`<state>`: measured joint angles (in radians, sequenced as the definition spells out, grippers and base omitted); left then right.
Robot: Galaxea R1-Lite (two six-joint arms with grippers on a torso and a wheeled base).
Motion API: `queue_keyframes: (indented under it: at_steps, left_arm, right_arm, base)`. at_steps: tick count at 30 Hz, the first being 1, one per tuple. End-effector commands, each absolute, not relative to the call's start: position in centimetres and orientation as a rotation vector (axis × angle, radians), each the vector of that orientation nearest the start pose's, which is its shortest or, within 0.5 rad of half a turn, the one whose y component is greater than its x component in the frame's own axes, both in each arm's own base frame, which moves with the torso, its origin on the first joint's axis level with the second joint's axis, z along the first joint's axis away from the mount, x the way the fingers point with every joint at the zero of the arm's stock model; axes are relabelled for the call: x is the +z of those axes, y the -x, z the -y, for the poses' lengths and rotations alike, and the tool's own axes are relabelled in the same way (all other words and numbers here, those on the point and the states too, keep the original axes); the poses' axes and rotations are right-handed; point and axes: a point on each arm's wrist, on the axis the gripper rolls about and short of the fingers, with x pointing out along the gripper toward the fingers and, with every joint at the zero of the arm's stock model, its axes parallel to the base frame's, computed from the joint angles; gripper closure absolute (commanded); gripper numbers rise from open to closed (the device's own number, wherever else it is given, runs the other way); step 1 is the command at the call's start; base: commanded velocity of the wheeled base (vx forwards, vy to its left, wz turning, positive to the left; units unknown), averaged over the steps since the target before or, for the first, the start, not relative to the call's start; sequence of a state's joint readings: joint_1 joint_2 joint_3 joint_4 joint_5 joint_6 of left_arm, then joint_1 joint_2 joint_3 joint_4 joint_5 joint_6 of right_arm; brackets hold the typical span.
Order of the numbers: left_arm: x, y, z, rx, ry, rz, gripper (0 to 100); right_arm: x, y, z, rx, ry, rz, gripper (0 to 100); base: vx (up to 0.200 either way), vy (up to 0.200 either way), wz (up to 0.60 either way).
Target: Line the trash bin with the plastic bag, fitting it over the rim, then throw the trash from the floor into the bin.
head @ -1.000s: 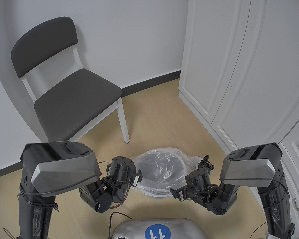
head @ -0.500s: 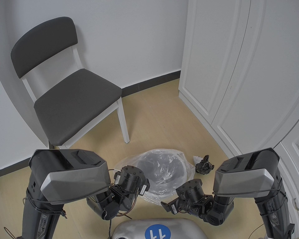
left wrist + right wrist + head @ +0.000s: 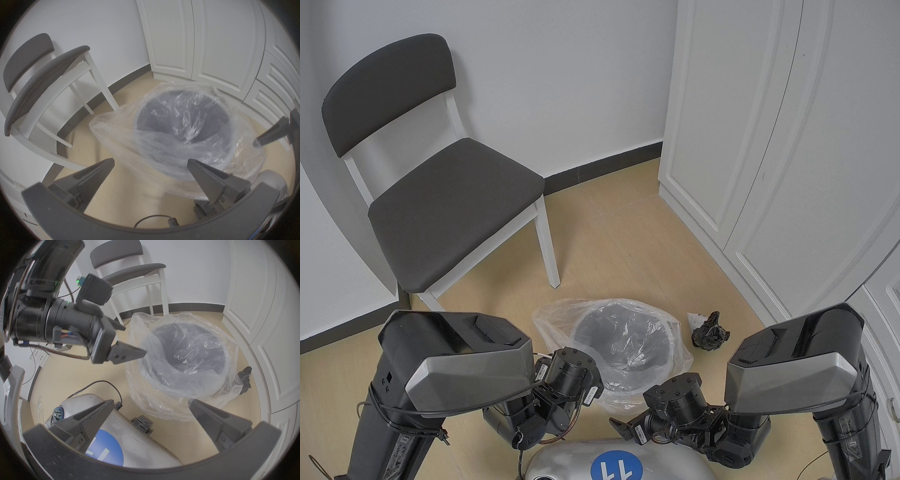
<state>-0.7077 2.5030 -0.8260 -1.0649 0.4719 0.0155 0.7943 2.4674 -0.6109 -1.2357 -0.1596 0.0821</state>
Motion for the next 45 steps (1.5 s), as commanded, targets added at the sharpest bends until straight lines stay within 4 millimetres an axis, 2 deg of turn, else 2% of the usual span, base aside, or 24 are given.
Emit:
queue_keyframes:
  at_steps: [1,4,13,18,25,26,32,39,45]
  left_arm:
    - [-6.8,-29.2,23.6,-0.23,-0.379,-0.537,0]
    - [-6.9,-28.7,23.1,-0.231,-0.401,-0.554,0]
    - [-7.4,-27.5,21.7,-0.245,-0.499,-0.608,0]
    - [-7.6,-27.7,21.2,-0.234,-0.512,-0.636,0]
    - [-7.4,-27.9,20.5,-0.219,-0.525,-0.676,0]
    - [-7.2,-27.7,20.1,-0.221,-0.536,-0.698,0]
    - [-6.3,-26.4,19.3,-0.312,-0.543,-0.757,0]
    - [-6.4,-27.0,19.1,-0.31,-0.525,-0.748,0]
    - [-5.8,-27.3,19.2,-0.308,-0.498,-0.711,0]
  right_arm:
    - [-6.0,-23.9,-24.1,0.595,0.213,-0.585,0]
    - [-5.7,-23.9,-24.0,0.595,0.21,-0.579,0]
    - [-2.5,-25.5,-22.5,0.541,0.157,-0.506,0]
    - [-1.6,-26.6,-21.4,0.499,0.144,-0.482,0]
    - [-3.3,-27.7,-20.8,0.464,0.177,-0.508,0]
    - [-4.4,-28.4,-20.6,0.446,0.18,-0.523,0]
    - [-5.8,-29.6,-19.6,0.409,0.19,-0.548,0]
    - [-6.2,-30.0,-18.8,0.389,0.207,-0.559,0]
    - [-5.8,-31.0,-16.7,0.345,0.237,-0.552,0]
  base:
    - [0.0,0.0,0.0]
    - [0.0,0.0,0.0]
    - [0.0,0.0,0.0]
    - [0.0,0.0,0.0]
    - [0.0,0.0,0.0]
    - [0.0,0.0,0.0]
    - [0.0,0.0,0.0]
    - [0.0,0.0,0.0]
    - [0.0,0.0,0.0]
